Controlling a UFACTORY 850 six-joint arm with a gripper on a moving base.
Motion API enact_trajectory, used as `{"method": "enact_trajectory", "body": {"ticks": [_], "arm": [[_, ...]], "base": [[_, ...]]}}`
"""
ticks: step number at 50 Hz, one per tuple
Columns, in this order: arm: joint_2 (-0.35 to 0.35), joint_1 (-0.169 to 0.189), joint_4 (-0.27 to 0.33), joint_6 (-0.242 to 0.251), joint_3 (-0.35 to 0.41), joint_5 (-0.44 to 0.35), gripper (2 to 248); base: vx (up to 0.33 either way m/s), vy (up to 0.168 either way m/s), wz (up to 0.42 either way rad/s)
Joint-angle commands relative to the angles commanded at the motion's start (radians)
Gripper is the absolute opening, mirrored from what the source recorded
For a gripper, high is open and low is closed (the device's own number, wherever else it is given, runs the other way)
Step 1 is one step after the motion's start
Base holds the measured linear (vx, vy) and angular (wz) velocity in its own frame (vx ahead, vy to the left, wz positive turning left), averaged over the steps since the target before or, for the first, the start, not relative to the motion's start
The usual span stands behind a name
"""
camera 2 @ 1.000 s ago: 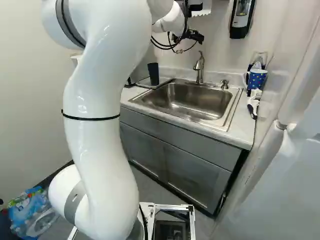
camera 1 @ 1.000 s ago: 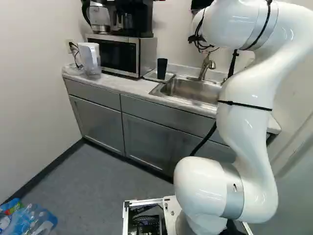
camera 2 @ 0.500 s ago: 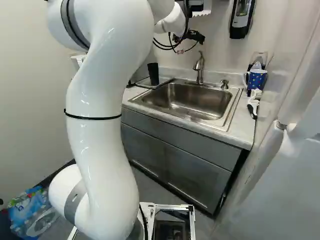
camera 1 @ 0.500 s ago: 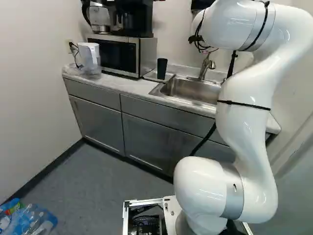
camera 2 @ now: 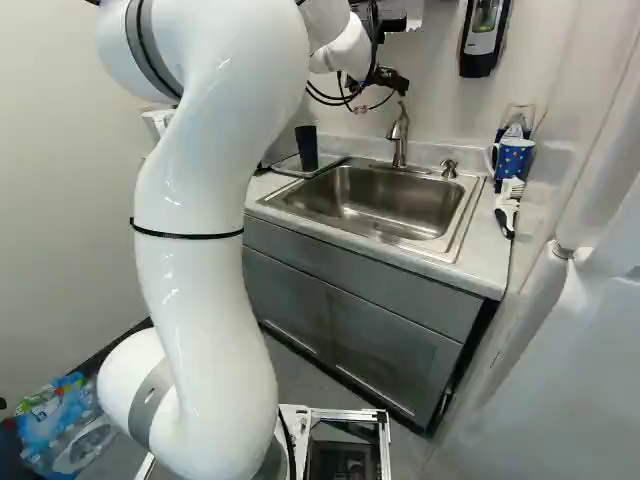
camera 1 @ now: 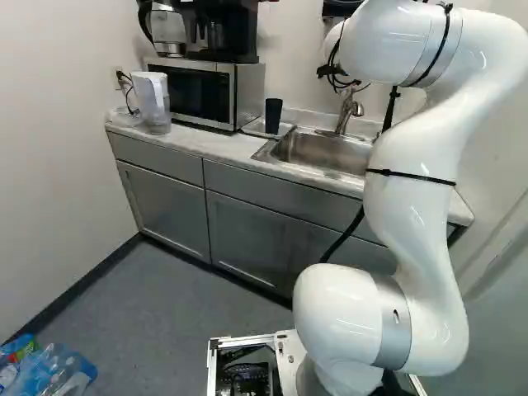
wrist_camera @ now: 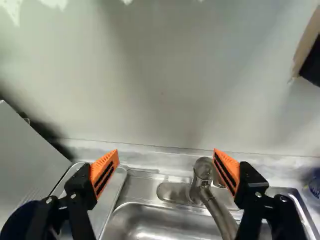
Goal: Rinse the cup and place it in the tray
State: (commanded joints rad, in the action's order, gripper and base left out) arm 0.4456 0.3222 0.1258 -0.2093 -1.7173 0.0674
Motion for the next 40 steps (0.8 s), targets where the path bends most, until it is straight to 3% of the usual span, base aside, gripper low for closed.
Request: {"method": "enact_trajectory", "body": {"ticks": [40], "arm": [[0.0,0.0,0.0,0.0,0.0,0.04,247]], "base": [[0.0,0.0,0.0]]}}
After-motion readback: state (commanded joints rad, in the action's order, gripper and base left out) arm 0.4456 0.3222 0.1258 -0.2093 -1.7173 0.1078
